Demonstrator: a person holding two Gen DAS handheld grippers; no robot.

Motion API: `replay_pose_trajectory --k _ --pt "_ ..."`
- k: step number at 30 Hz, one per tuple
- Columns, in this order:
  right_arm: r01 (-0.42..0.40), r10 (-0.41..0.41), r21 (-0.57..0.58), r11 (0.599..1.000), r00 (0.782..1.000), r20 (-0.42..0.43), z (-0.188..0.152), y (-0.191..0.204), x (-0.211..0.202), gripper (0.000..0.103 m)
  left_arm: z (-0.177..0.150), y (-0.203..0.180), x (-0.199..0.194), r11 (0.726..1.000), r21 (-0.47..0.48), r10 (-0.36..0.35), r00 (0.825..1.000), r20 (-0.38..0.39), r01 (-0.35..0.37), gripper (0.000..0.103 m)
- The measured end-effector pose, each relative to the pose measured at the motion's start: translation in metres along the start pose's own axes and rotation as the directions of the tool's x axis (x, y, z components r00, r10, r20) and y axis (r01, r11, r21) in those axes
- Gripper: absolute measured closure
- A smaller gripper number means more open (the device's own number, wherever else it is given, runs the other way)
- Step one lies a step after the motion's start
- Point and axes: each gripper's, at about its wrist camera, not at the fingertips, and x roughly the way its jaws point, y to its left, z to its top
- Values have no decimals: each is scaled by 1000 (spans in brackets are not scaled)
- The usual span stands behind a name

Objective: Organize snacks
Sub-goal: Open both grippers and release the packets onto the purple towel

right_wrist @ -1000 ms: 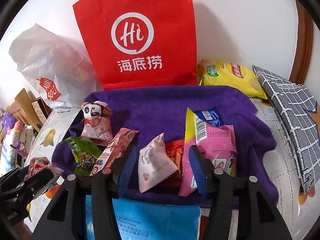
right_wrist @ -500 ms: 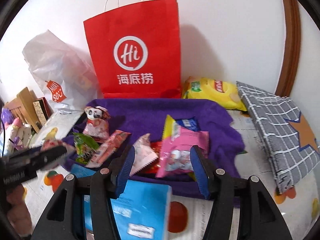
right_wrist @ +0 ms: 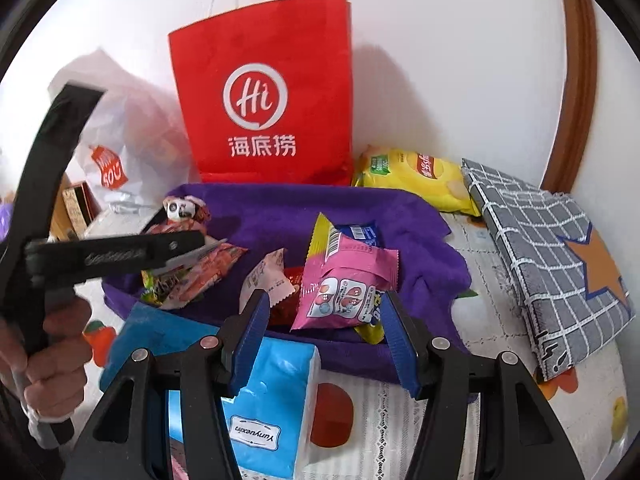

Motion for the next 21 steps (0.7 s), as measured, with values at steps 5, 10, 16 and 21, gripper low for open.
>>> replay_pose_trajectory --k 5,10,16,21 --pt "-48 49 18 999 998 -41 -2 2 8 46 0 -5 19 999 28 38 998 -54 -36 58" --pt "-58 59 34 998 998 -33 -2 1 7 46 5 -6 26 999 25 29 996 -82 -27 54" --pt "-64 67 59 996 997 -43 -2 -4 11 46 5 -3 12 999 17 31 996 -80 -29 37" --pt "-64 66 45 997 997 -33 -2 0 8 46 -2 4 -14 1000 2 18 999 -45 -18 36"
